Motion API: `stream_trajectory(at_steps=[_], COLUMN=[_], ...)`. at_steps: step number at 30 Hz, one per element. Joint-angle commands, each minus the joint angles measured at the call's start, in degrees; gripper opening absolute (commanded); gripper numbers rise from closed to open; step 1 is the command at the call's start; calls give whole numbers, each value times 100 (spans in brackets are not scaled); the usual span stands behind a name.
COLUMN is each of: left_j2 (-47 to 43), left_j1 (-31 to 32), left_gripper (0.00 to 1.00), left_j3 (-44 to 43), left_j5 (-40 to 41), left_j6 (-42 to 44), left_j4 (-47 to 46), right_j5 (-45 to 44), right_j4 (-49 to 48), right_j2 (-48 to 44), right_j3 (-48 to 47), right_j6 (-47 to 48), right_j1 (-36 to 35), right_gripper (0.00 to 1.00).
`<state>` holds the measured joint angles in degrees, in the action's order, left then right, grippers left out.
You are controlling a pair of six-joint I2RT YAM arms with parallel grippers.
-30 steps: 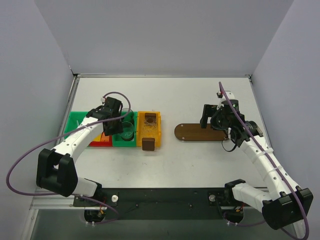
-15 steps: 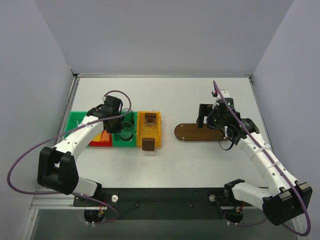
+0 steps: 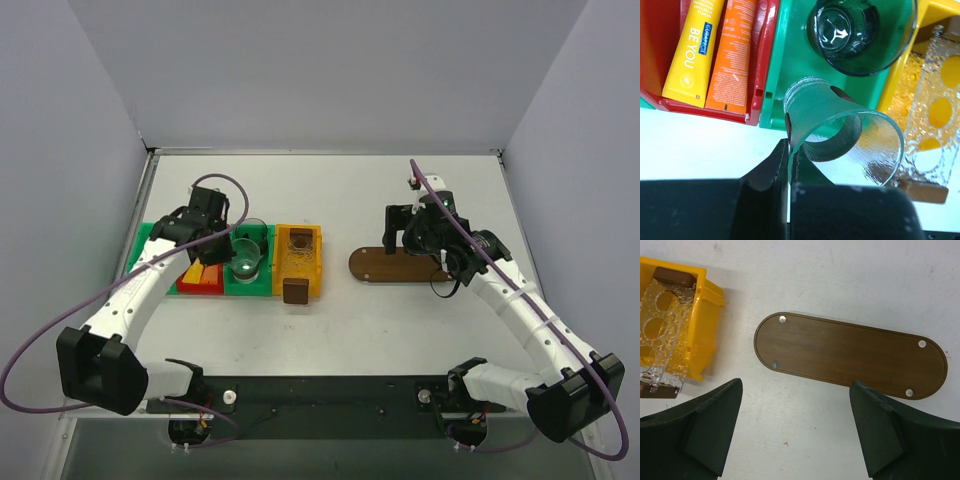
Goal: Prepare toiletry sets of a toothbrush and toothpaste on the tray
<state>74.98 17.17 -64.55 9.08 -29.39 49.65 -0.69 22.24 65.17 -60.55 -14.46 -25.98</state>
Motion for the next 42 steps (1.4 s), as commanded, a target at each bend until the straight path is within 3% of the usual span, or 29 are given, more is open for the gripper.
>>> stream_trajectory(at_steps=[1, 12, 19, 23, 30, 42], left_j2=[-379, -678, -125, 472, 1150, 1326], left_j1=[-38, 225, 1358, 1947, 2404, 2748], left_gripper=[0, 0, 0, 0, 0, 0], left_j3=[-567, -1243, -2533, -3096, -3765, -3652], left_j5=[-415, -1039, -1031, -952, -943, -1119], left_j6=[257, 925, 1312, 1225, 821, 346], left_j4=[247, 520, 835, 1082, 1196, 801], right_j5=[-186, -29, 420, 508, 324, -282], right_j4=[149, 413, 483, 501, 711, 984], right_j2=[75, 294, 470, 541, 594, 796], right_j3=[-439, -1327, -1960, -2215, -2505, -2189], right_j6=[75, -48, -452, -733, -927, -875], right_j1=[-162, -609, -987, -1243, -1752, -2236], right_gripper=[82, 79, 75, 73, 66, 57])
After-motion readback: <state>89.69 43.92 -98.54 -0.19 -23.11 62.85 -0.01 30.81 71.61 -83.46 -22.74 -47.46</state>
